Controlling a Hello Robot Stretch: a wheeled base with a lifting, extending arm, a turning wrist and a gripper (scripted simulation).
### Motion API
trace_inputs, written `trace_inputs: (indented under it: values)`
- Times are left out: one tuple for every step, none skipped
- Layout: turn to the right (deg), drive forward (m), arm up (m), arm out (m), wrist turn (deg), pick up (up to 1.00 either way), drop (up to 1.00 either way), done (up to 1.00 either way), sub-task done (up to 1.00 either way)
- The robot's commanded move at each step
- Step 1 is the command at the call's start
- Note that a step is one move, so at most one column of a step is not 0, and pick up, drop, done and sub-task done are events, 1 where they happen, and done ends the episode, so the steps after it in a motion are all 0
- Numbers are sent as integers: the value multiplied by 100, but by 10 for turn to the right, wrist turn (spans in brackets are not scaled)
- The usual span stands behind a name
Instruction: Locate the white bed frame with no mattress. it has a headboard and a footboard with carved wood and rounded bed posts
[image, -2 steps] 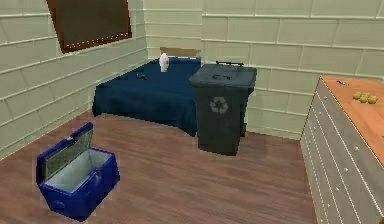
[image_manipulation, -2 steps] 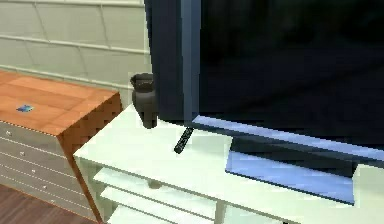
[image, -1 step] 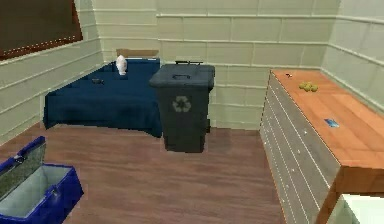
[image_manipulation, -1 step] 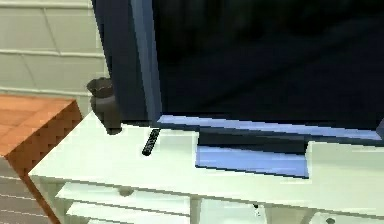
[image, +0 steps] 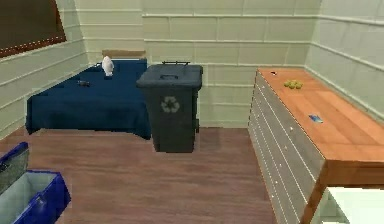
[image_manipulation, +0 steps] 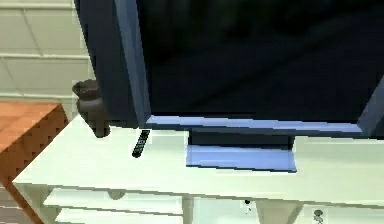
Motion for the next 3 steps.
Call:
trace_inputs:
  values:
    - [0,20,0,0,0,0,0,0,0]
    - [-450,0,0,0,0,0,0,0,0]
    - [-360,0,0,0,0,0,0,0,0]
